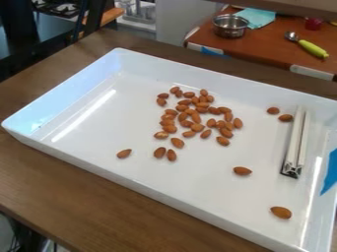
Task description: Sweep into pile
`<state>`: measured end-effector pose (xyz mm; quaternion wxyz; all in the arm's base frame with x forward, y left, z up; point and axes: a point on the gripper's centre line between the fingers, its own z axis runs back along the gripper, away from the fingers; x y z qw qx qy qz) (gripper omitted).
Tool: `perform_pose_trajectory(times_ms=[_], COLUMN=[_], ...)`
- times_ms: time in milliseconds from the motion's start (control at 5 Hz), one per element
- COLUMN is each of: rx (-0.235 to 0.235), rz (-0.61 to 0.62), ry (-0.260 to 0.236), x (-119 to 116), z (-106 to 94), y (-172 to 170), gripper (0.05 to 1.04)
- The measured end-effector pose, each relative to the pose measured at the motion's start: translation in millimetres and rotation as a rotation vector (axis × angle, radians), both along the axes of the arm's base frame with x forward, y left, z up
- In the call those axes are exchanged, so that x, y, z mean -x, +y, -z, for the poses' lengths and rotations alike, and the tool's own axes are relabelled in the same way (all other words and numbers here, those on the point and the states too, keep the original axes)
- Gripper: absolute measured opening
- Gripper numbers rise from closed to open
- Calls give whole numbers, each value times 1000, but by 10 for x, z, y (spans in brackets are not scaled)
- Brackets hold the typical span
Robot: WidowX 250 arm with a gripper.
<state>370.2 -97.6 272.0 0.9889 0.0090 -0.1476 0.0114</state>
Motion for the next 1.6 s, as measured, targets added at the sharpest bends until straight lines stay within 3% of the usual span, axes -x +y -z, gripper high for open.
perform_pose_trajectory(times_ms=[200,400,600,800,1000,1200,1400,1600], rx=[-15,3,15,45,93,148,161,155], rz=[-2,-1,-13,-15,-16,-15,-28,-13], ry=[59,119,124,134,126,112,82,47], x=[-24,-62,-81,-96,-124,-142,-169,-169], z=[205,396,485,735,1038,1189,1310,1309], y=[-6,-51,-50,-105,-135,-172,-191,-359], gripper=[1000,1000,1000,1000,1000,1000,1000,1000])
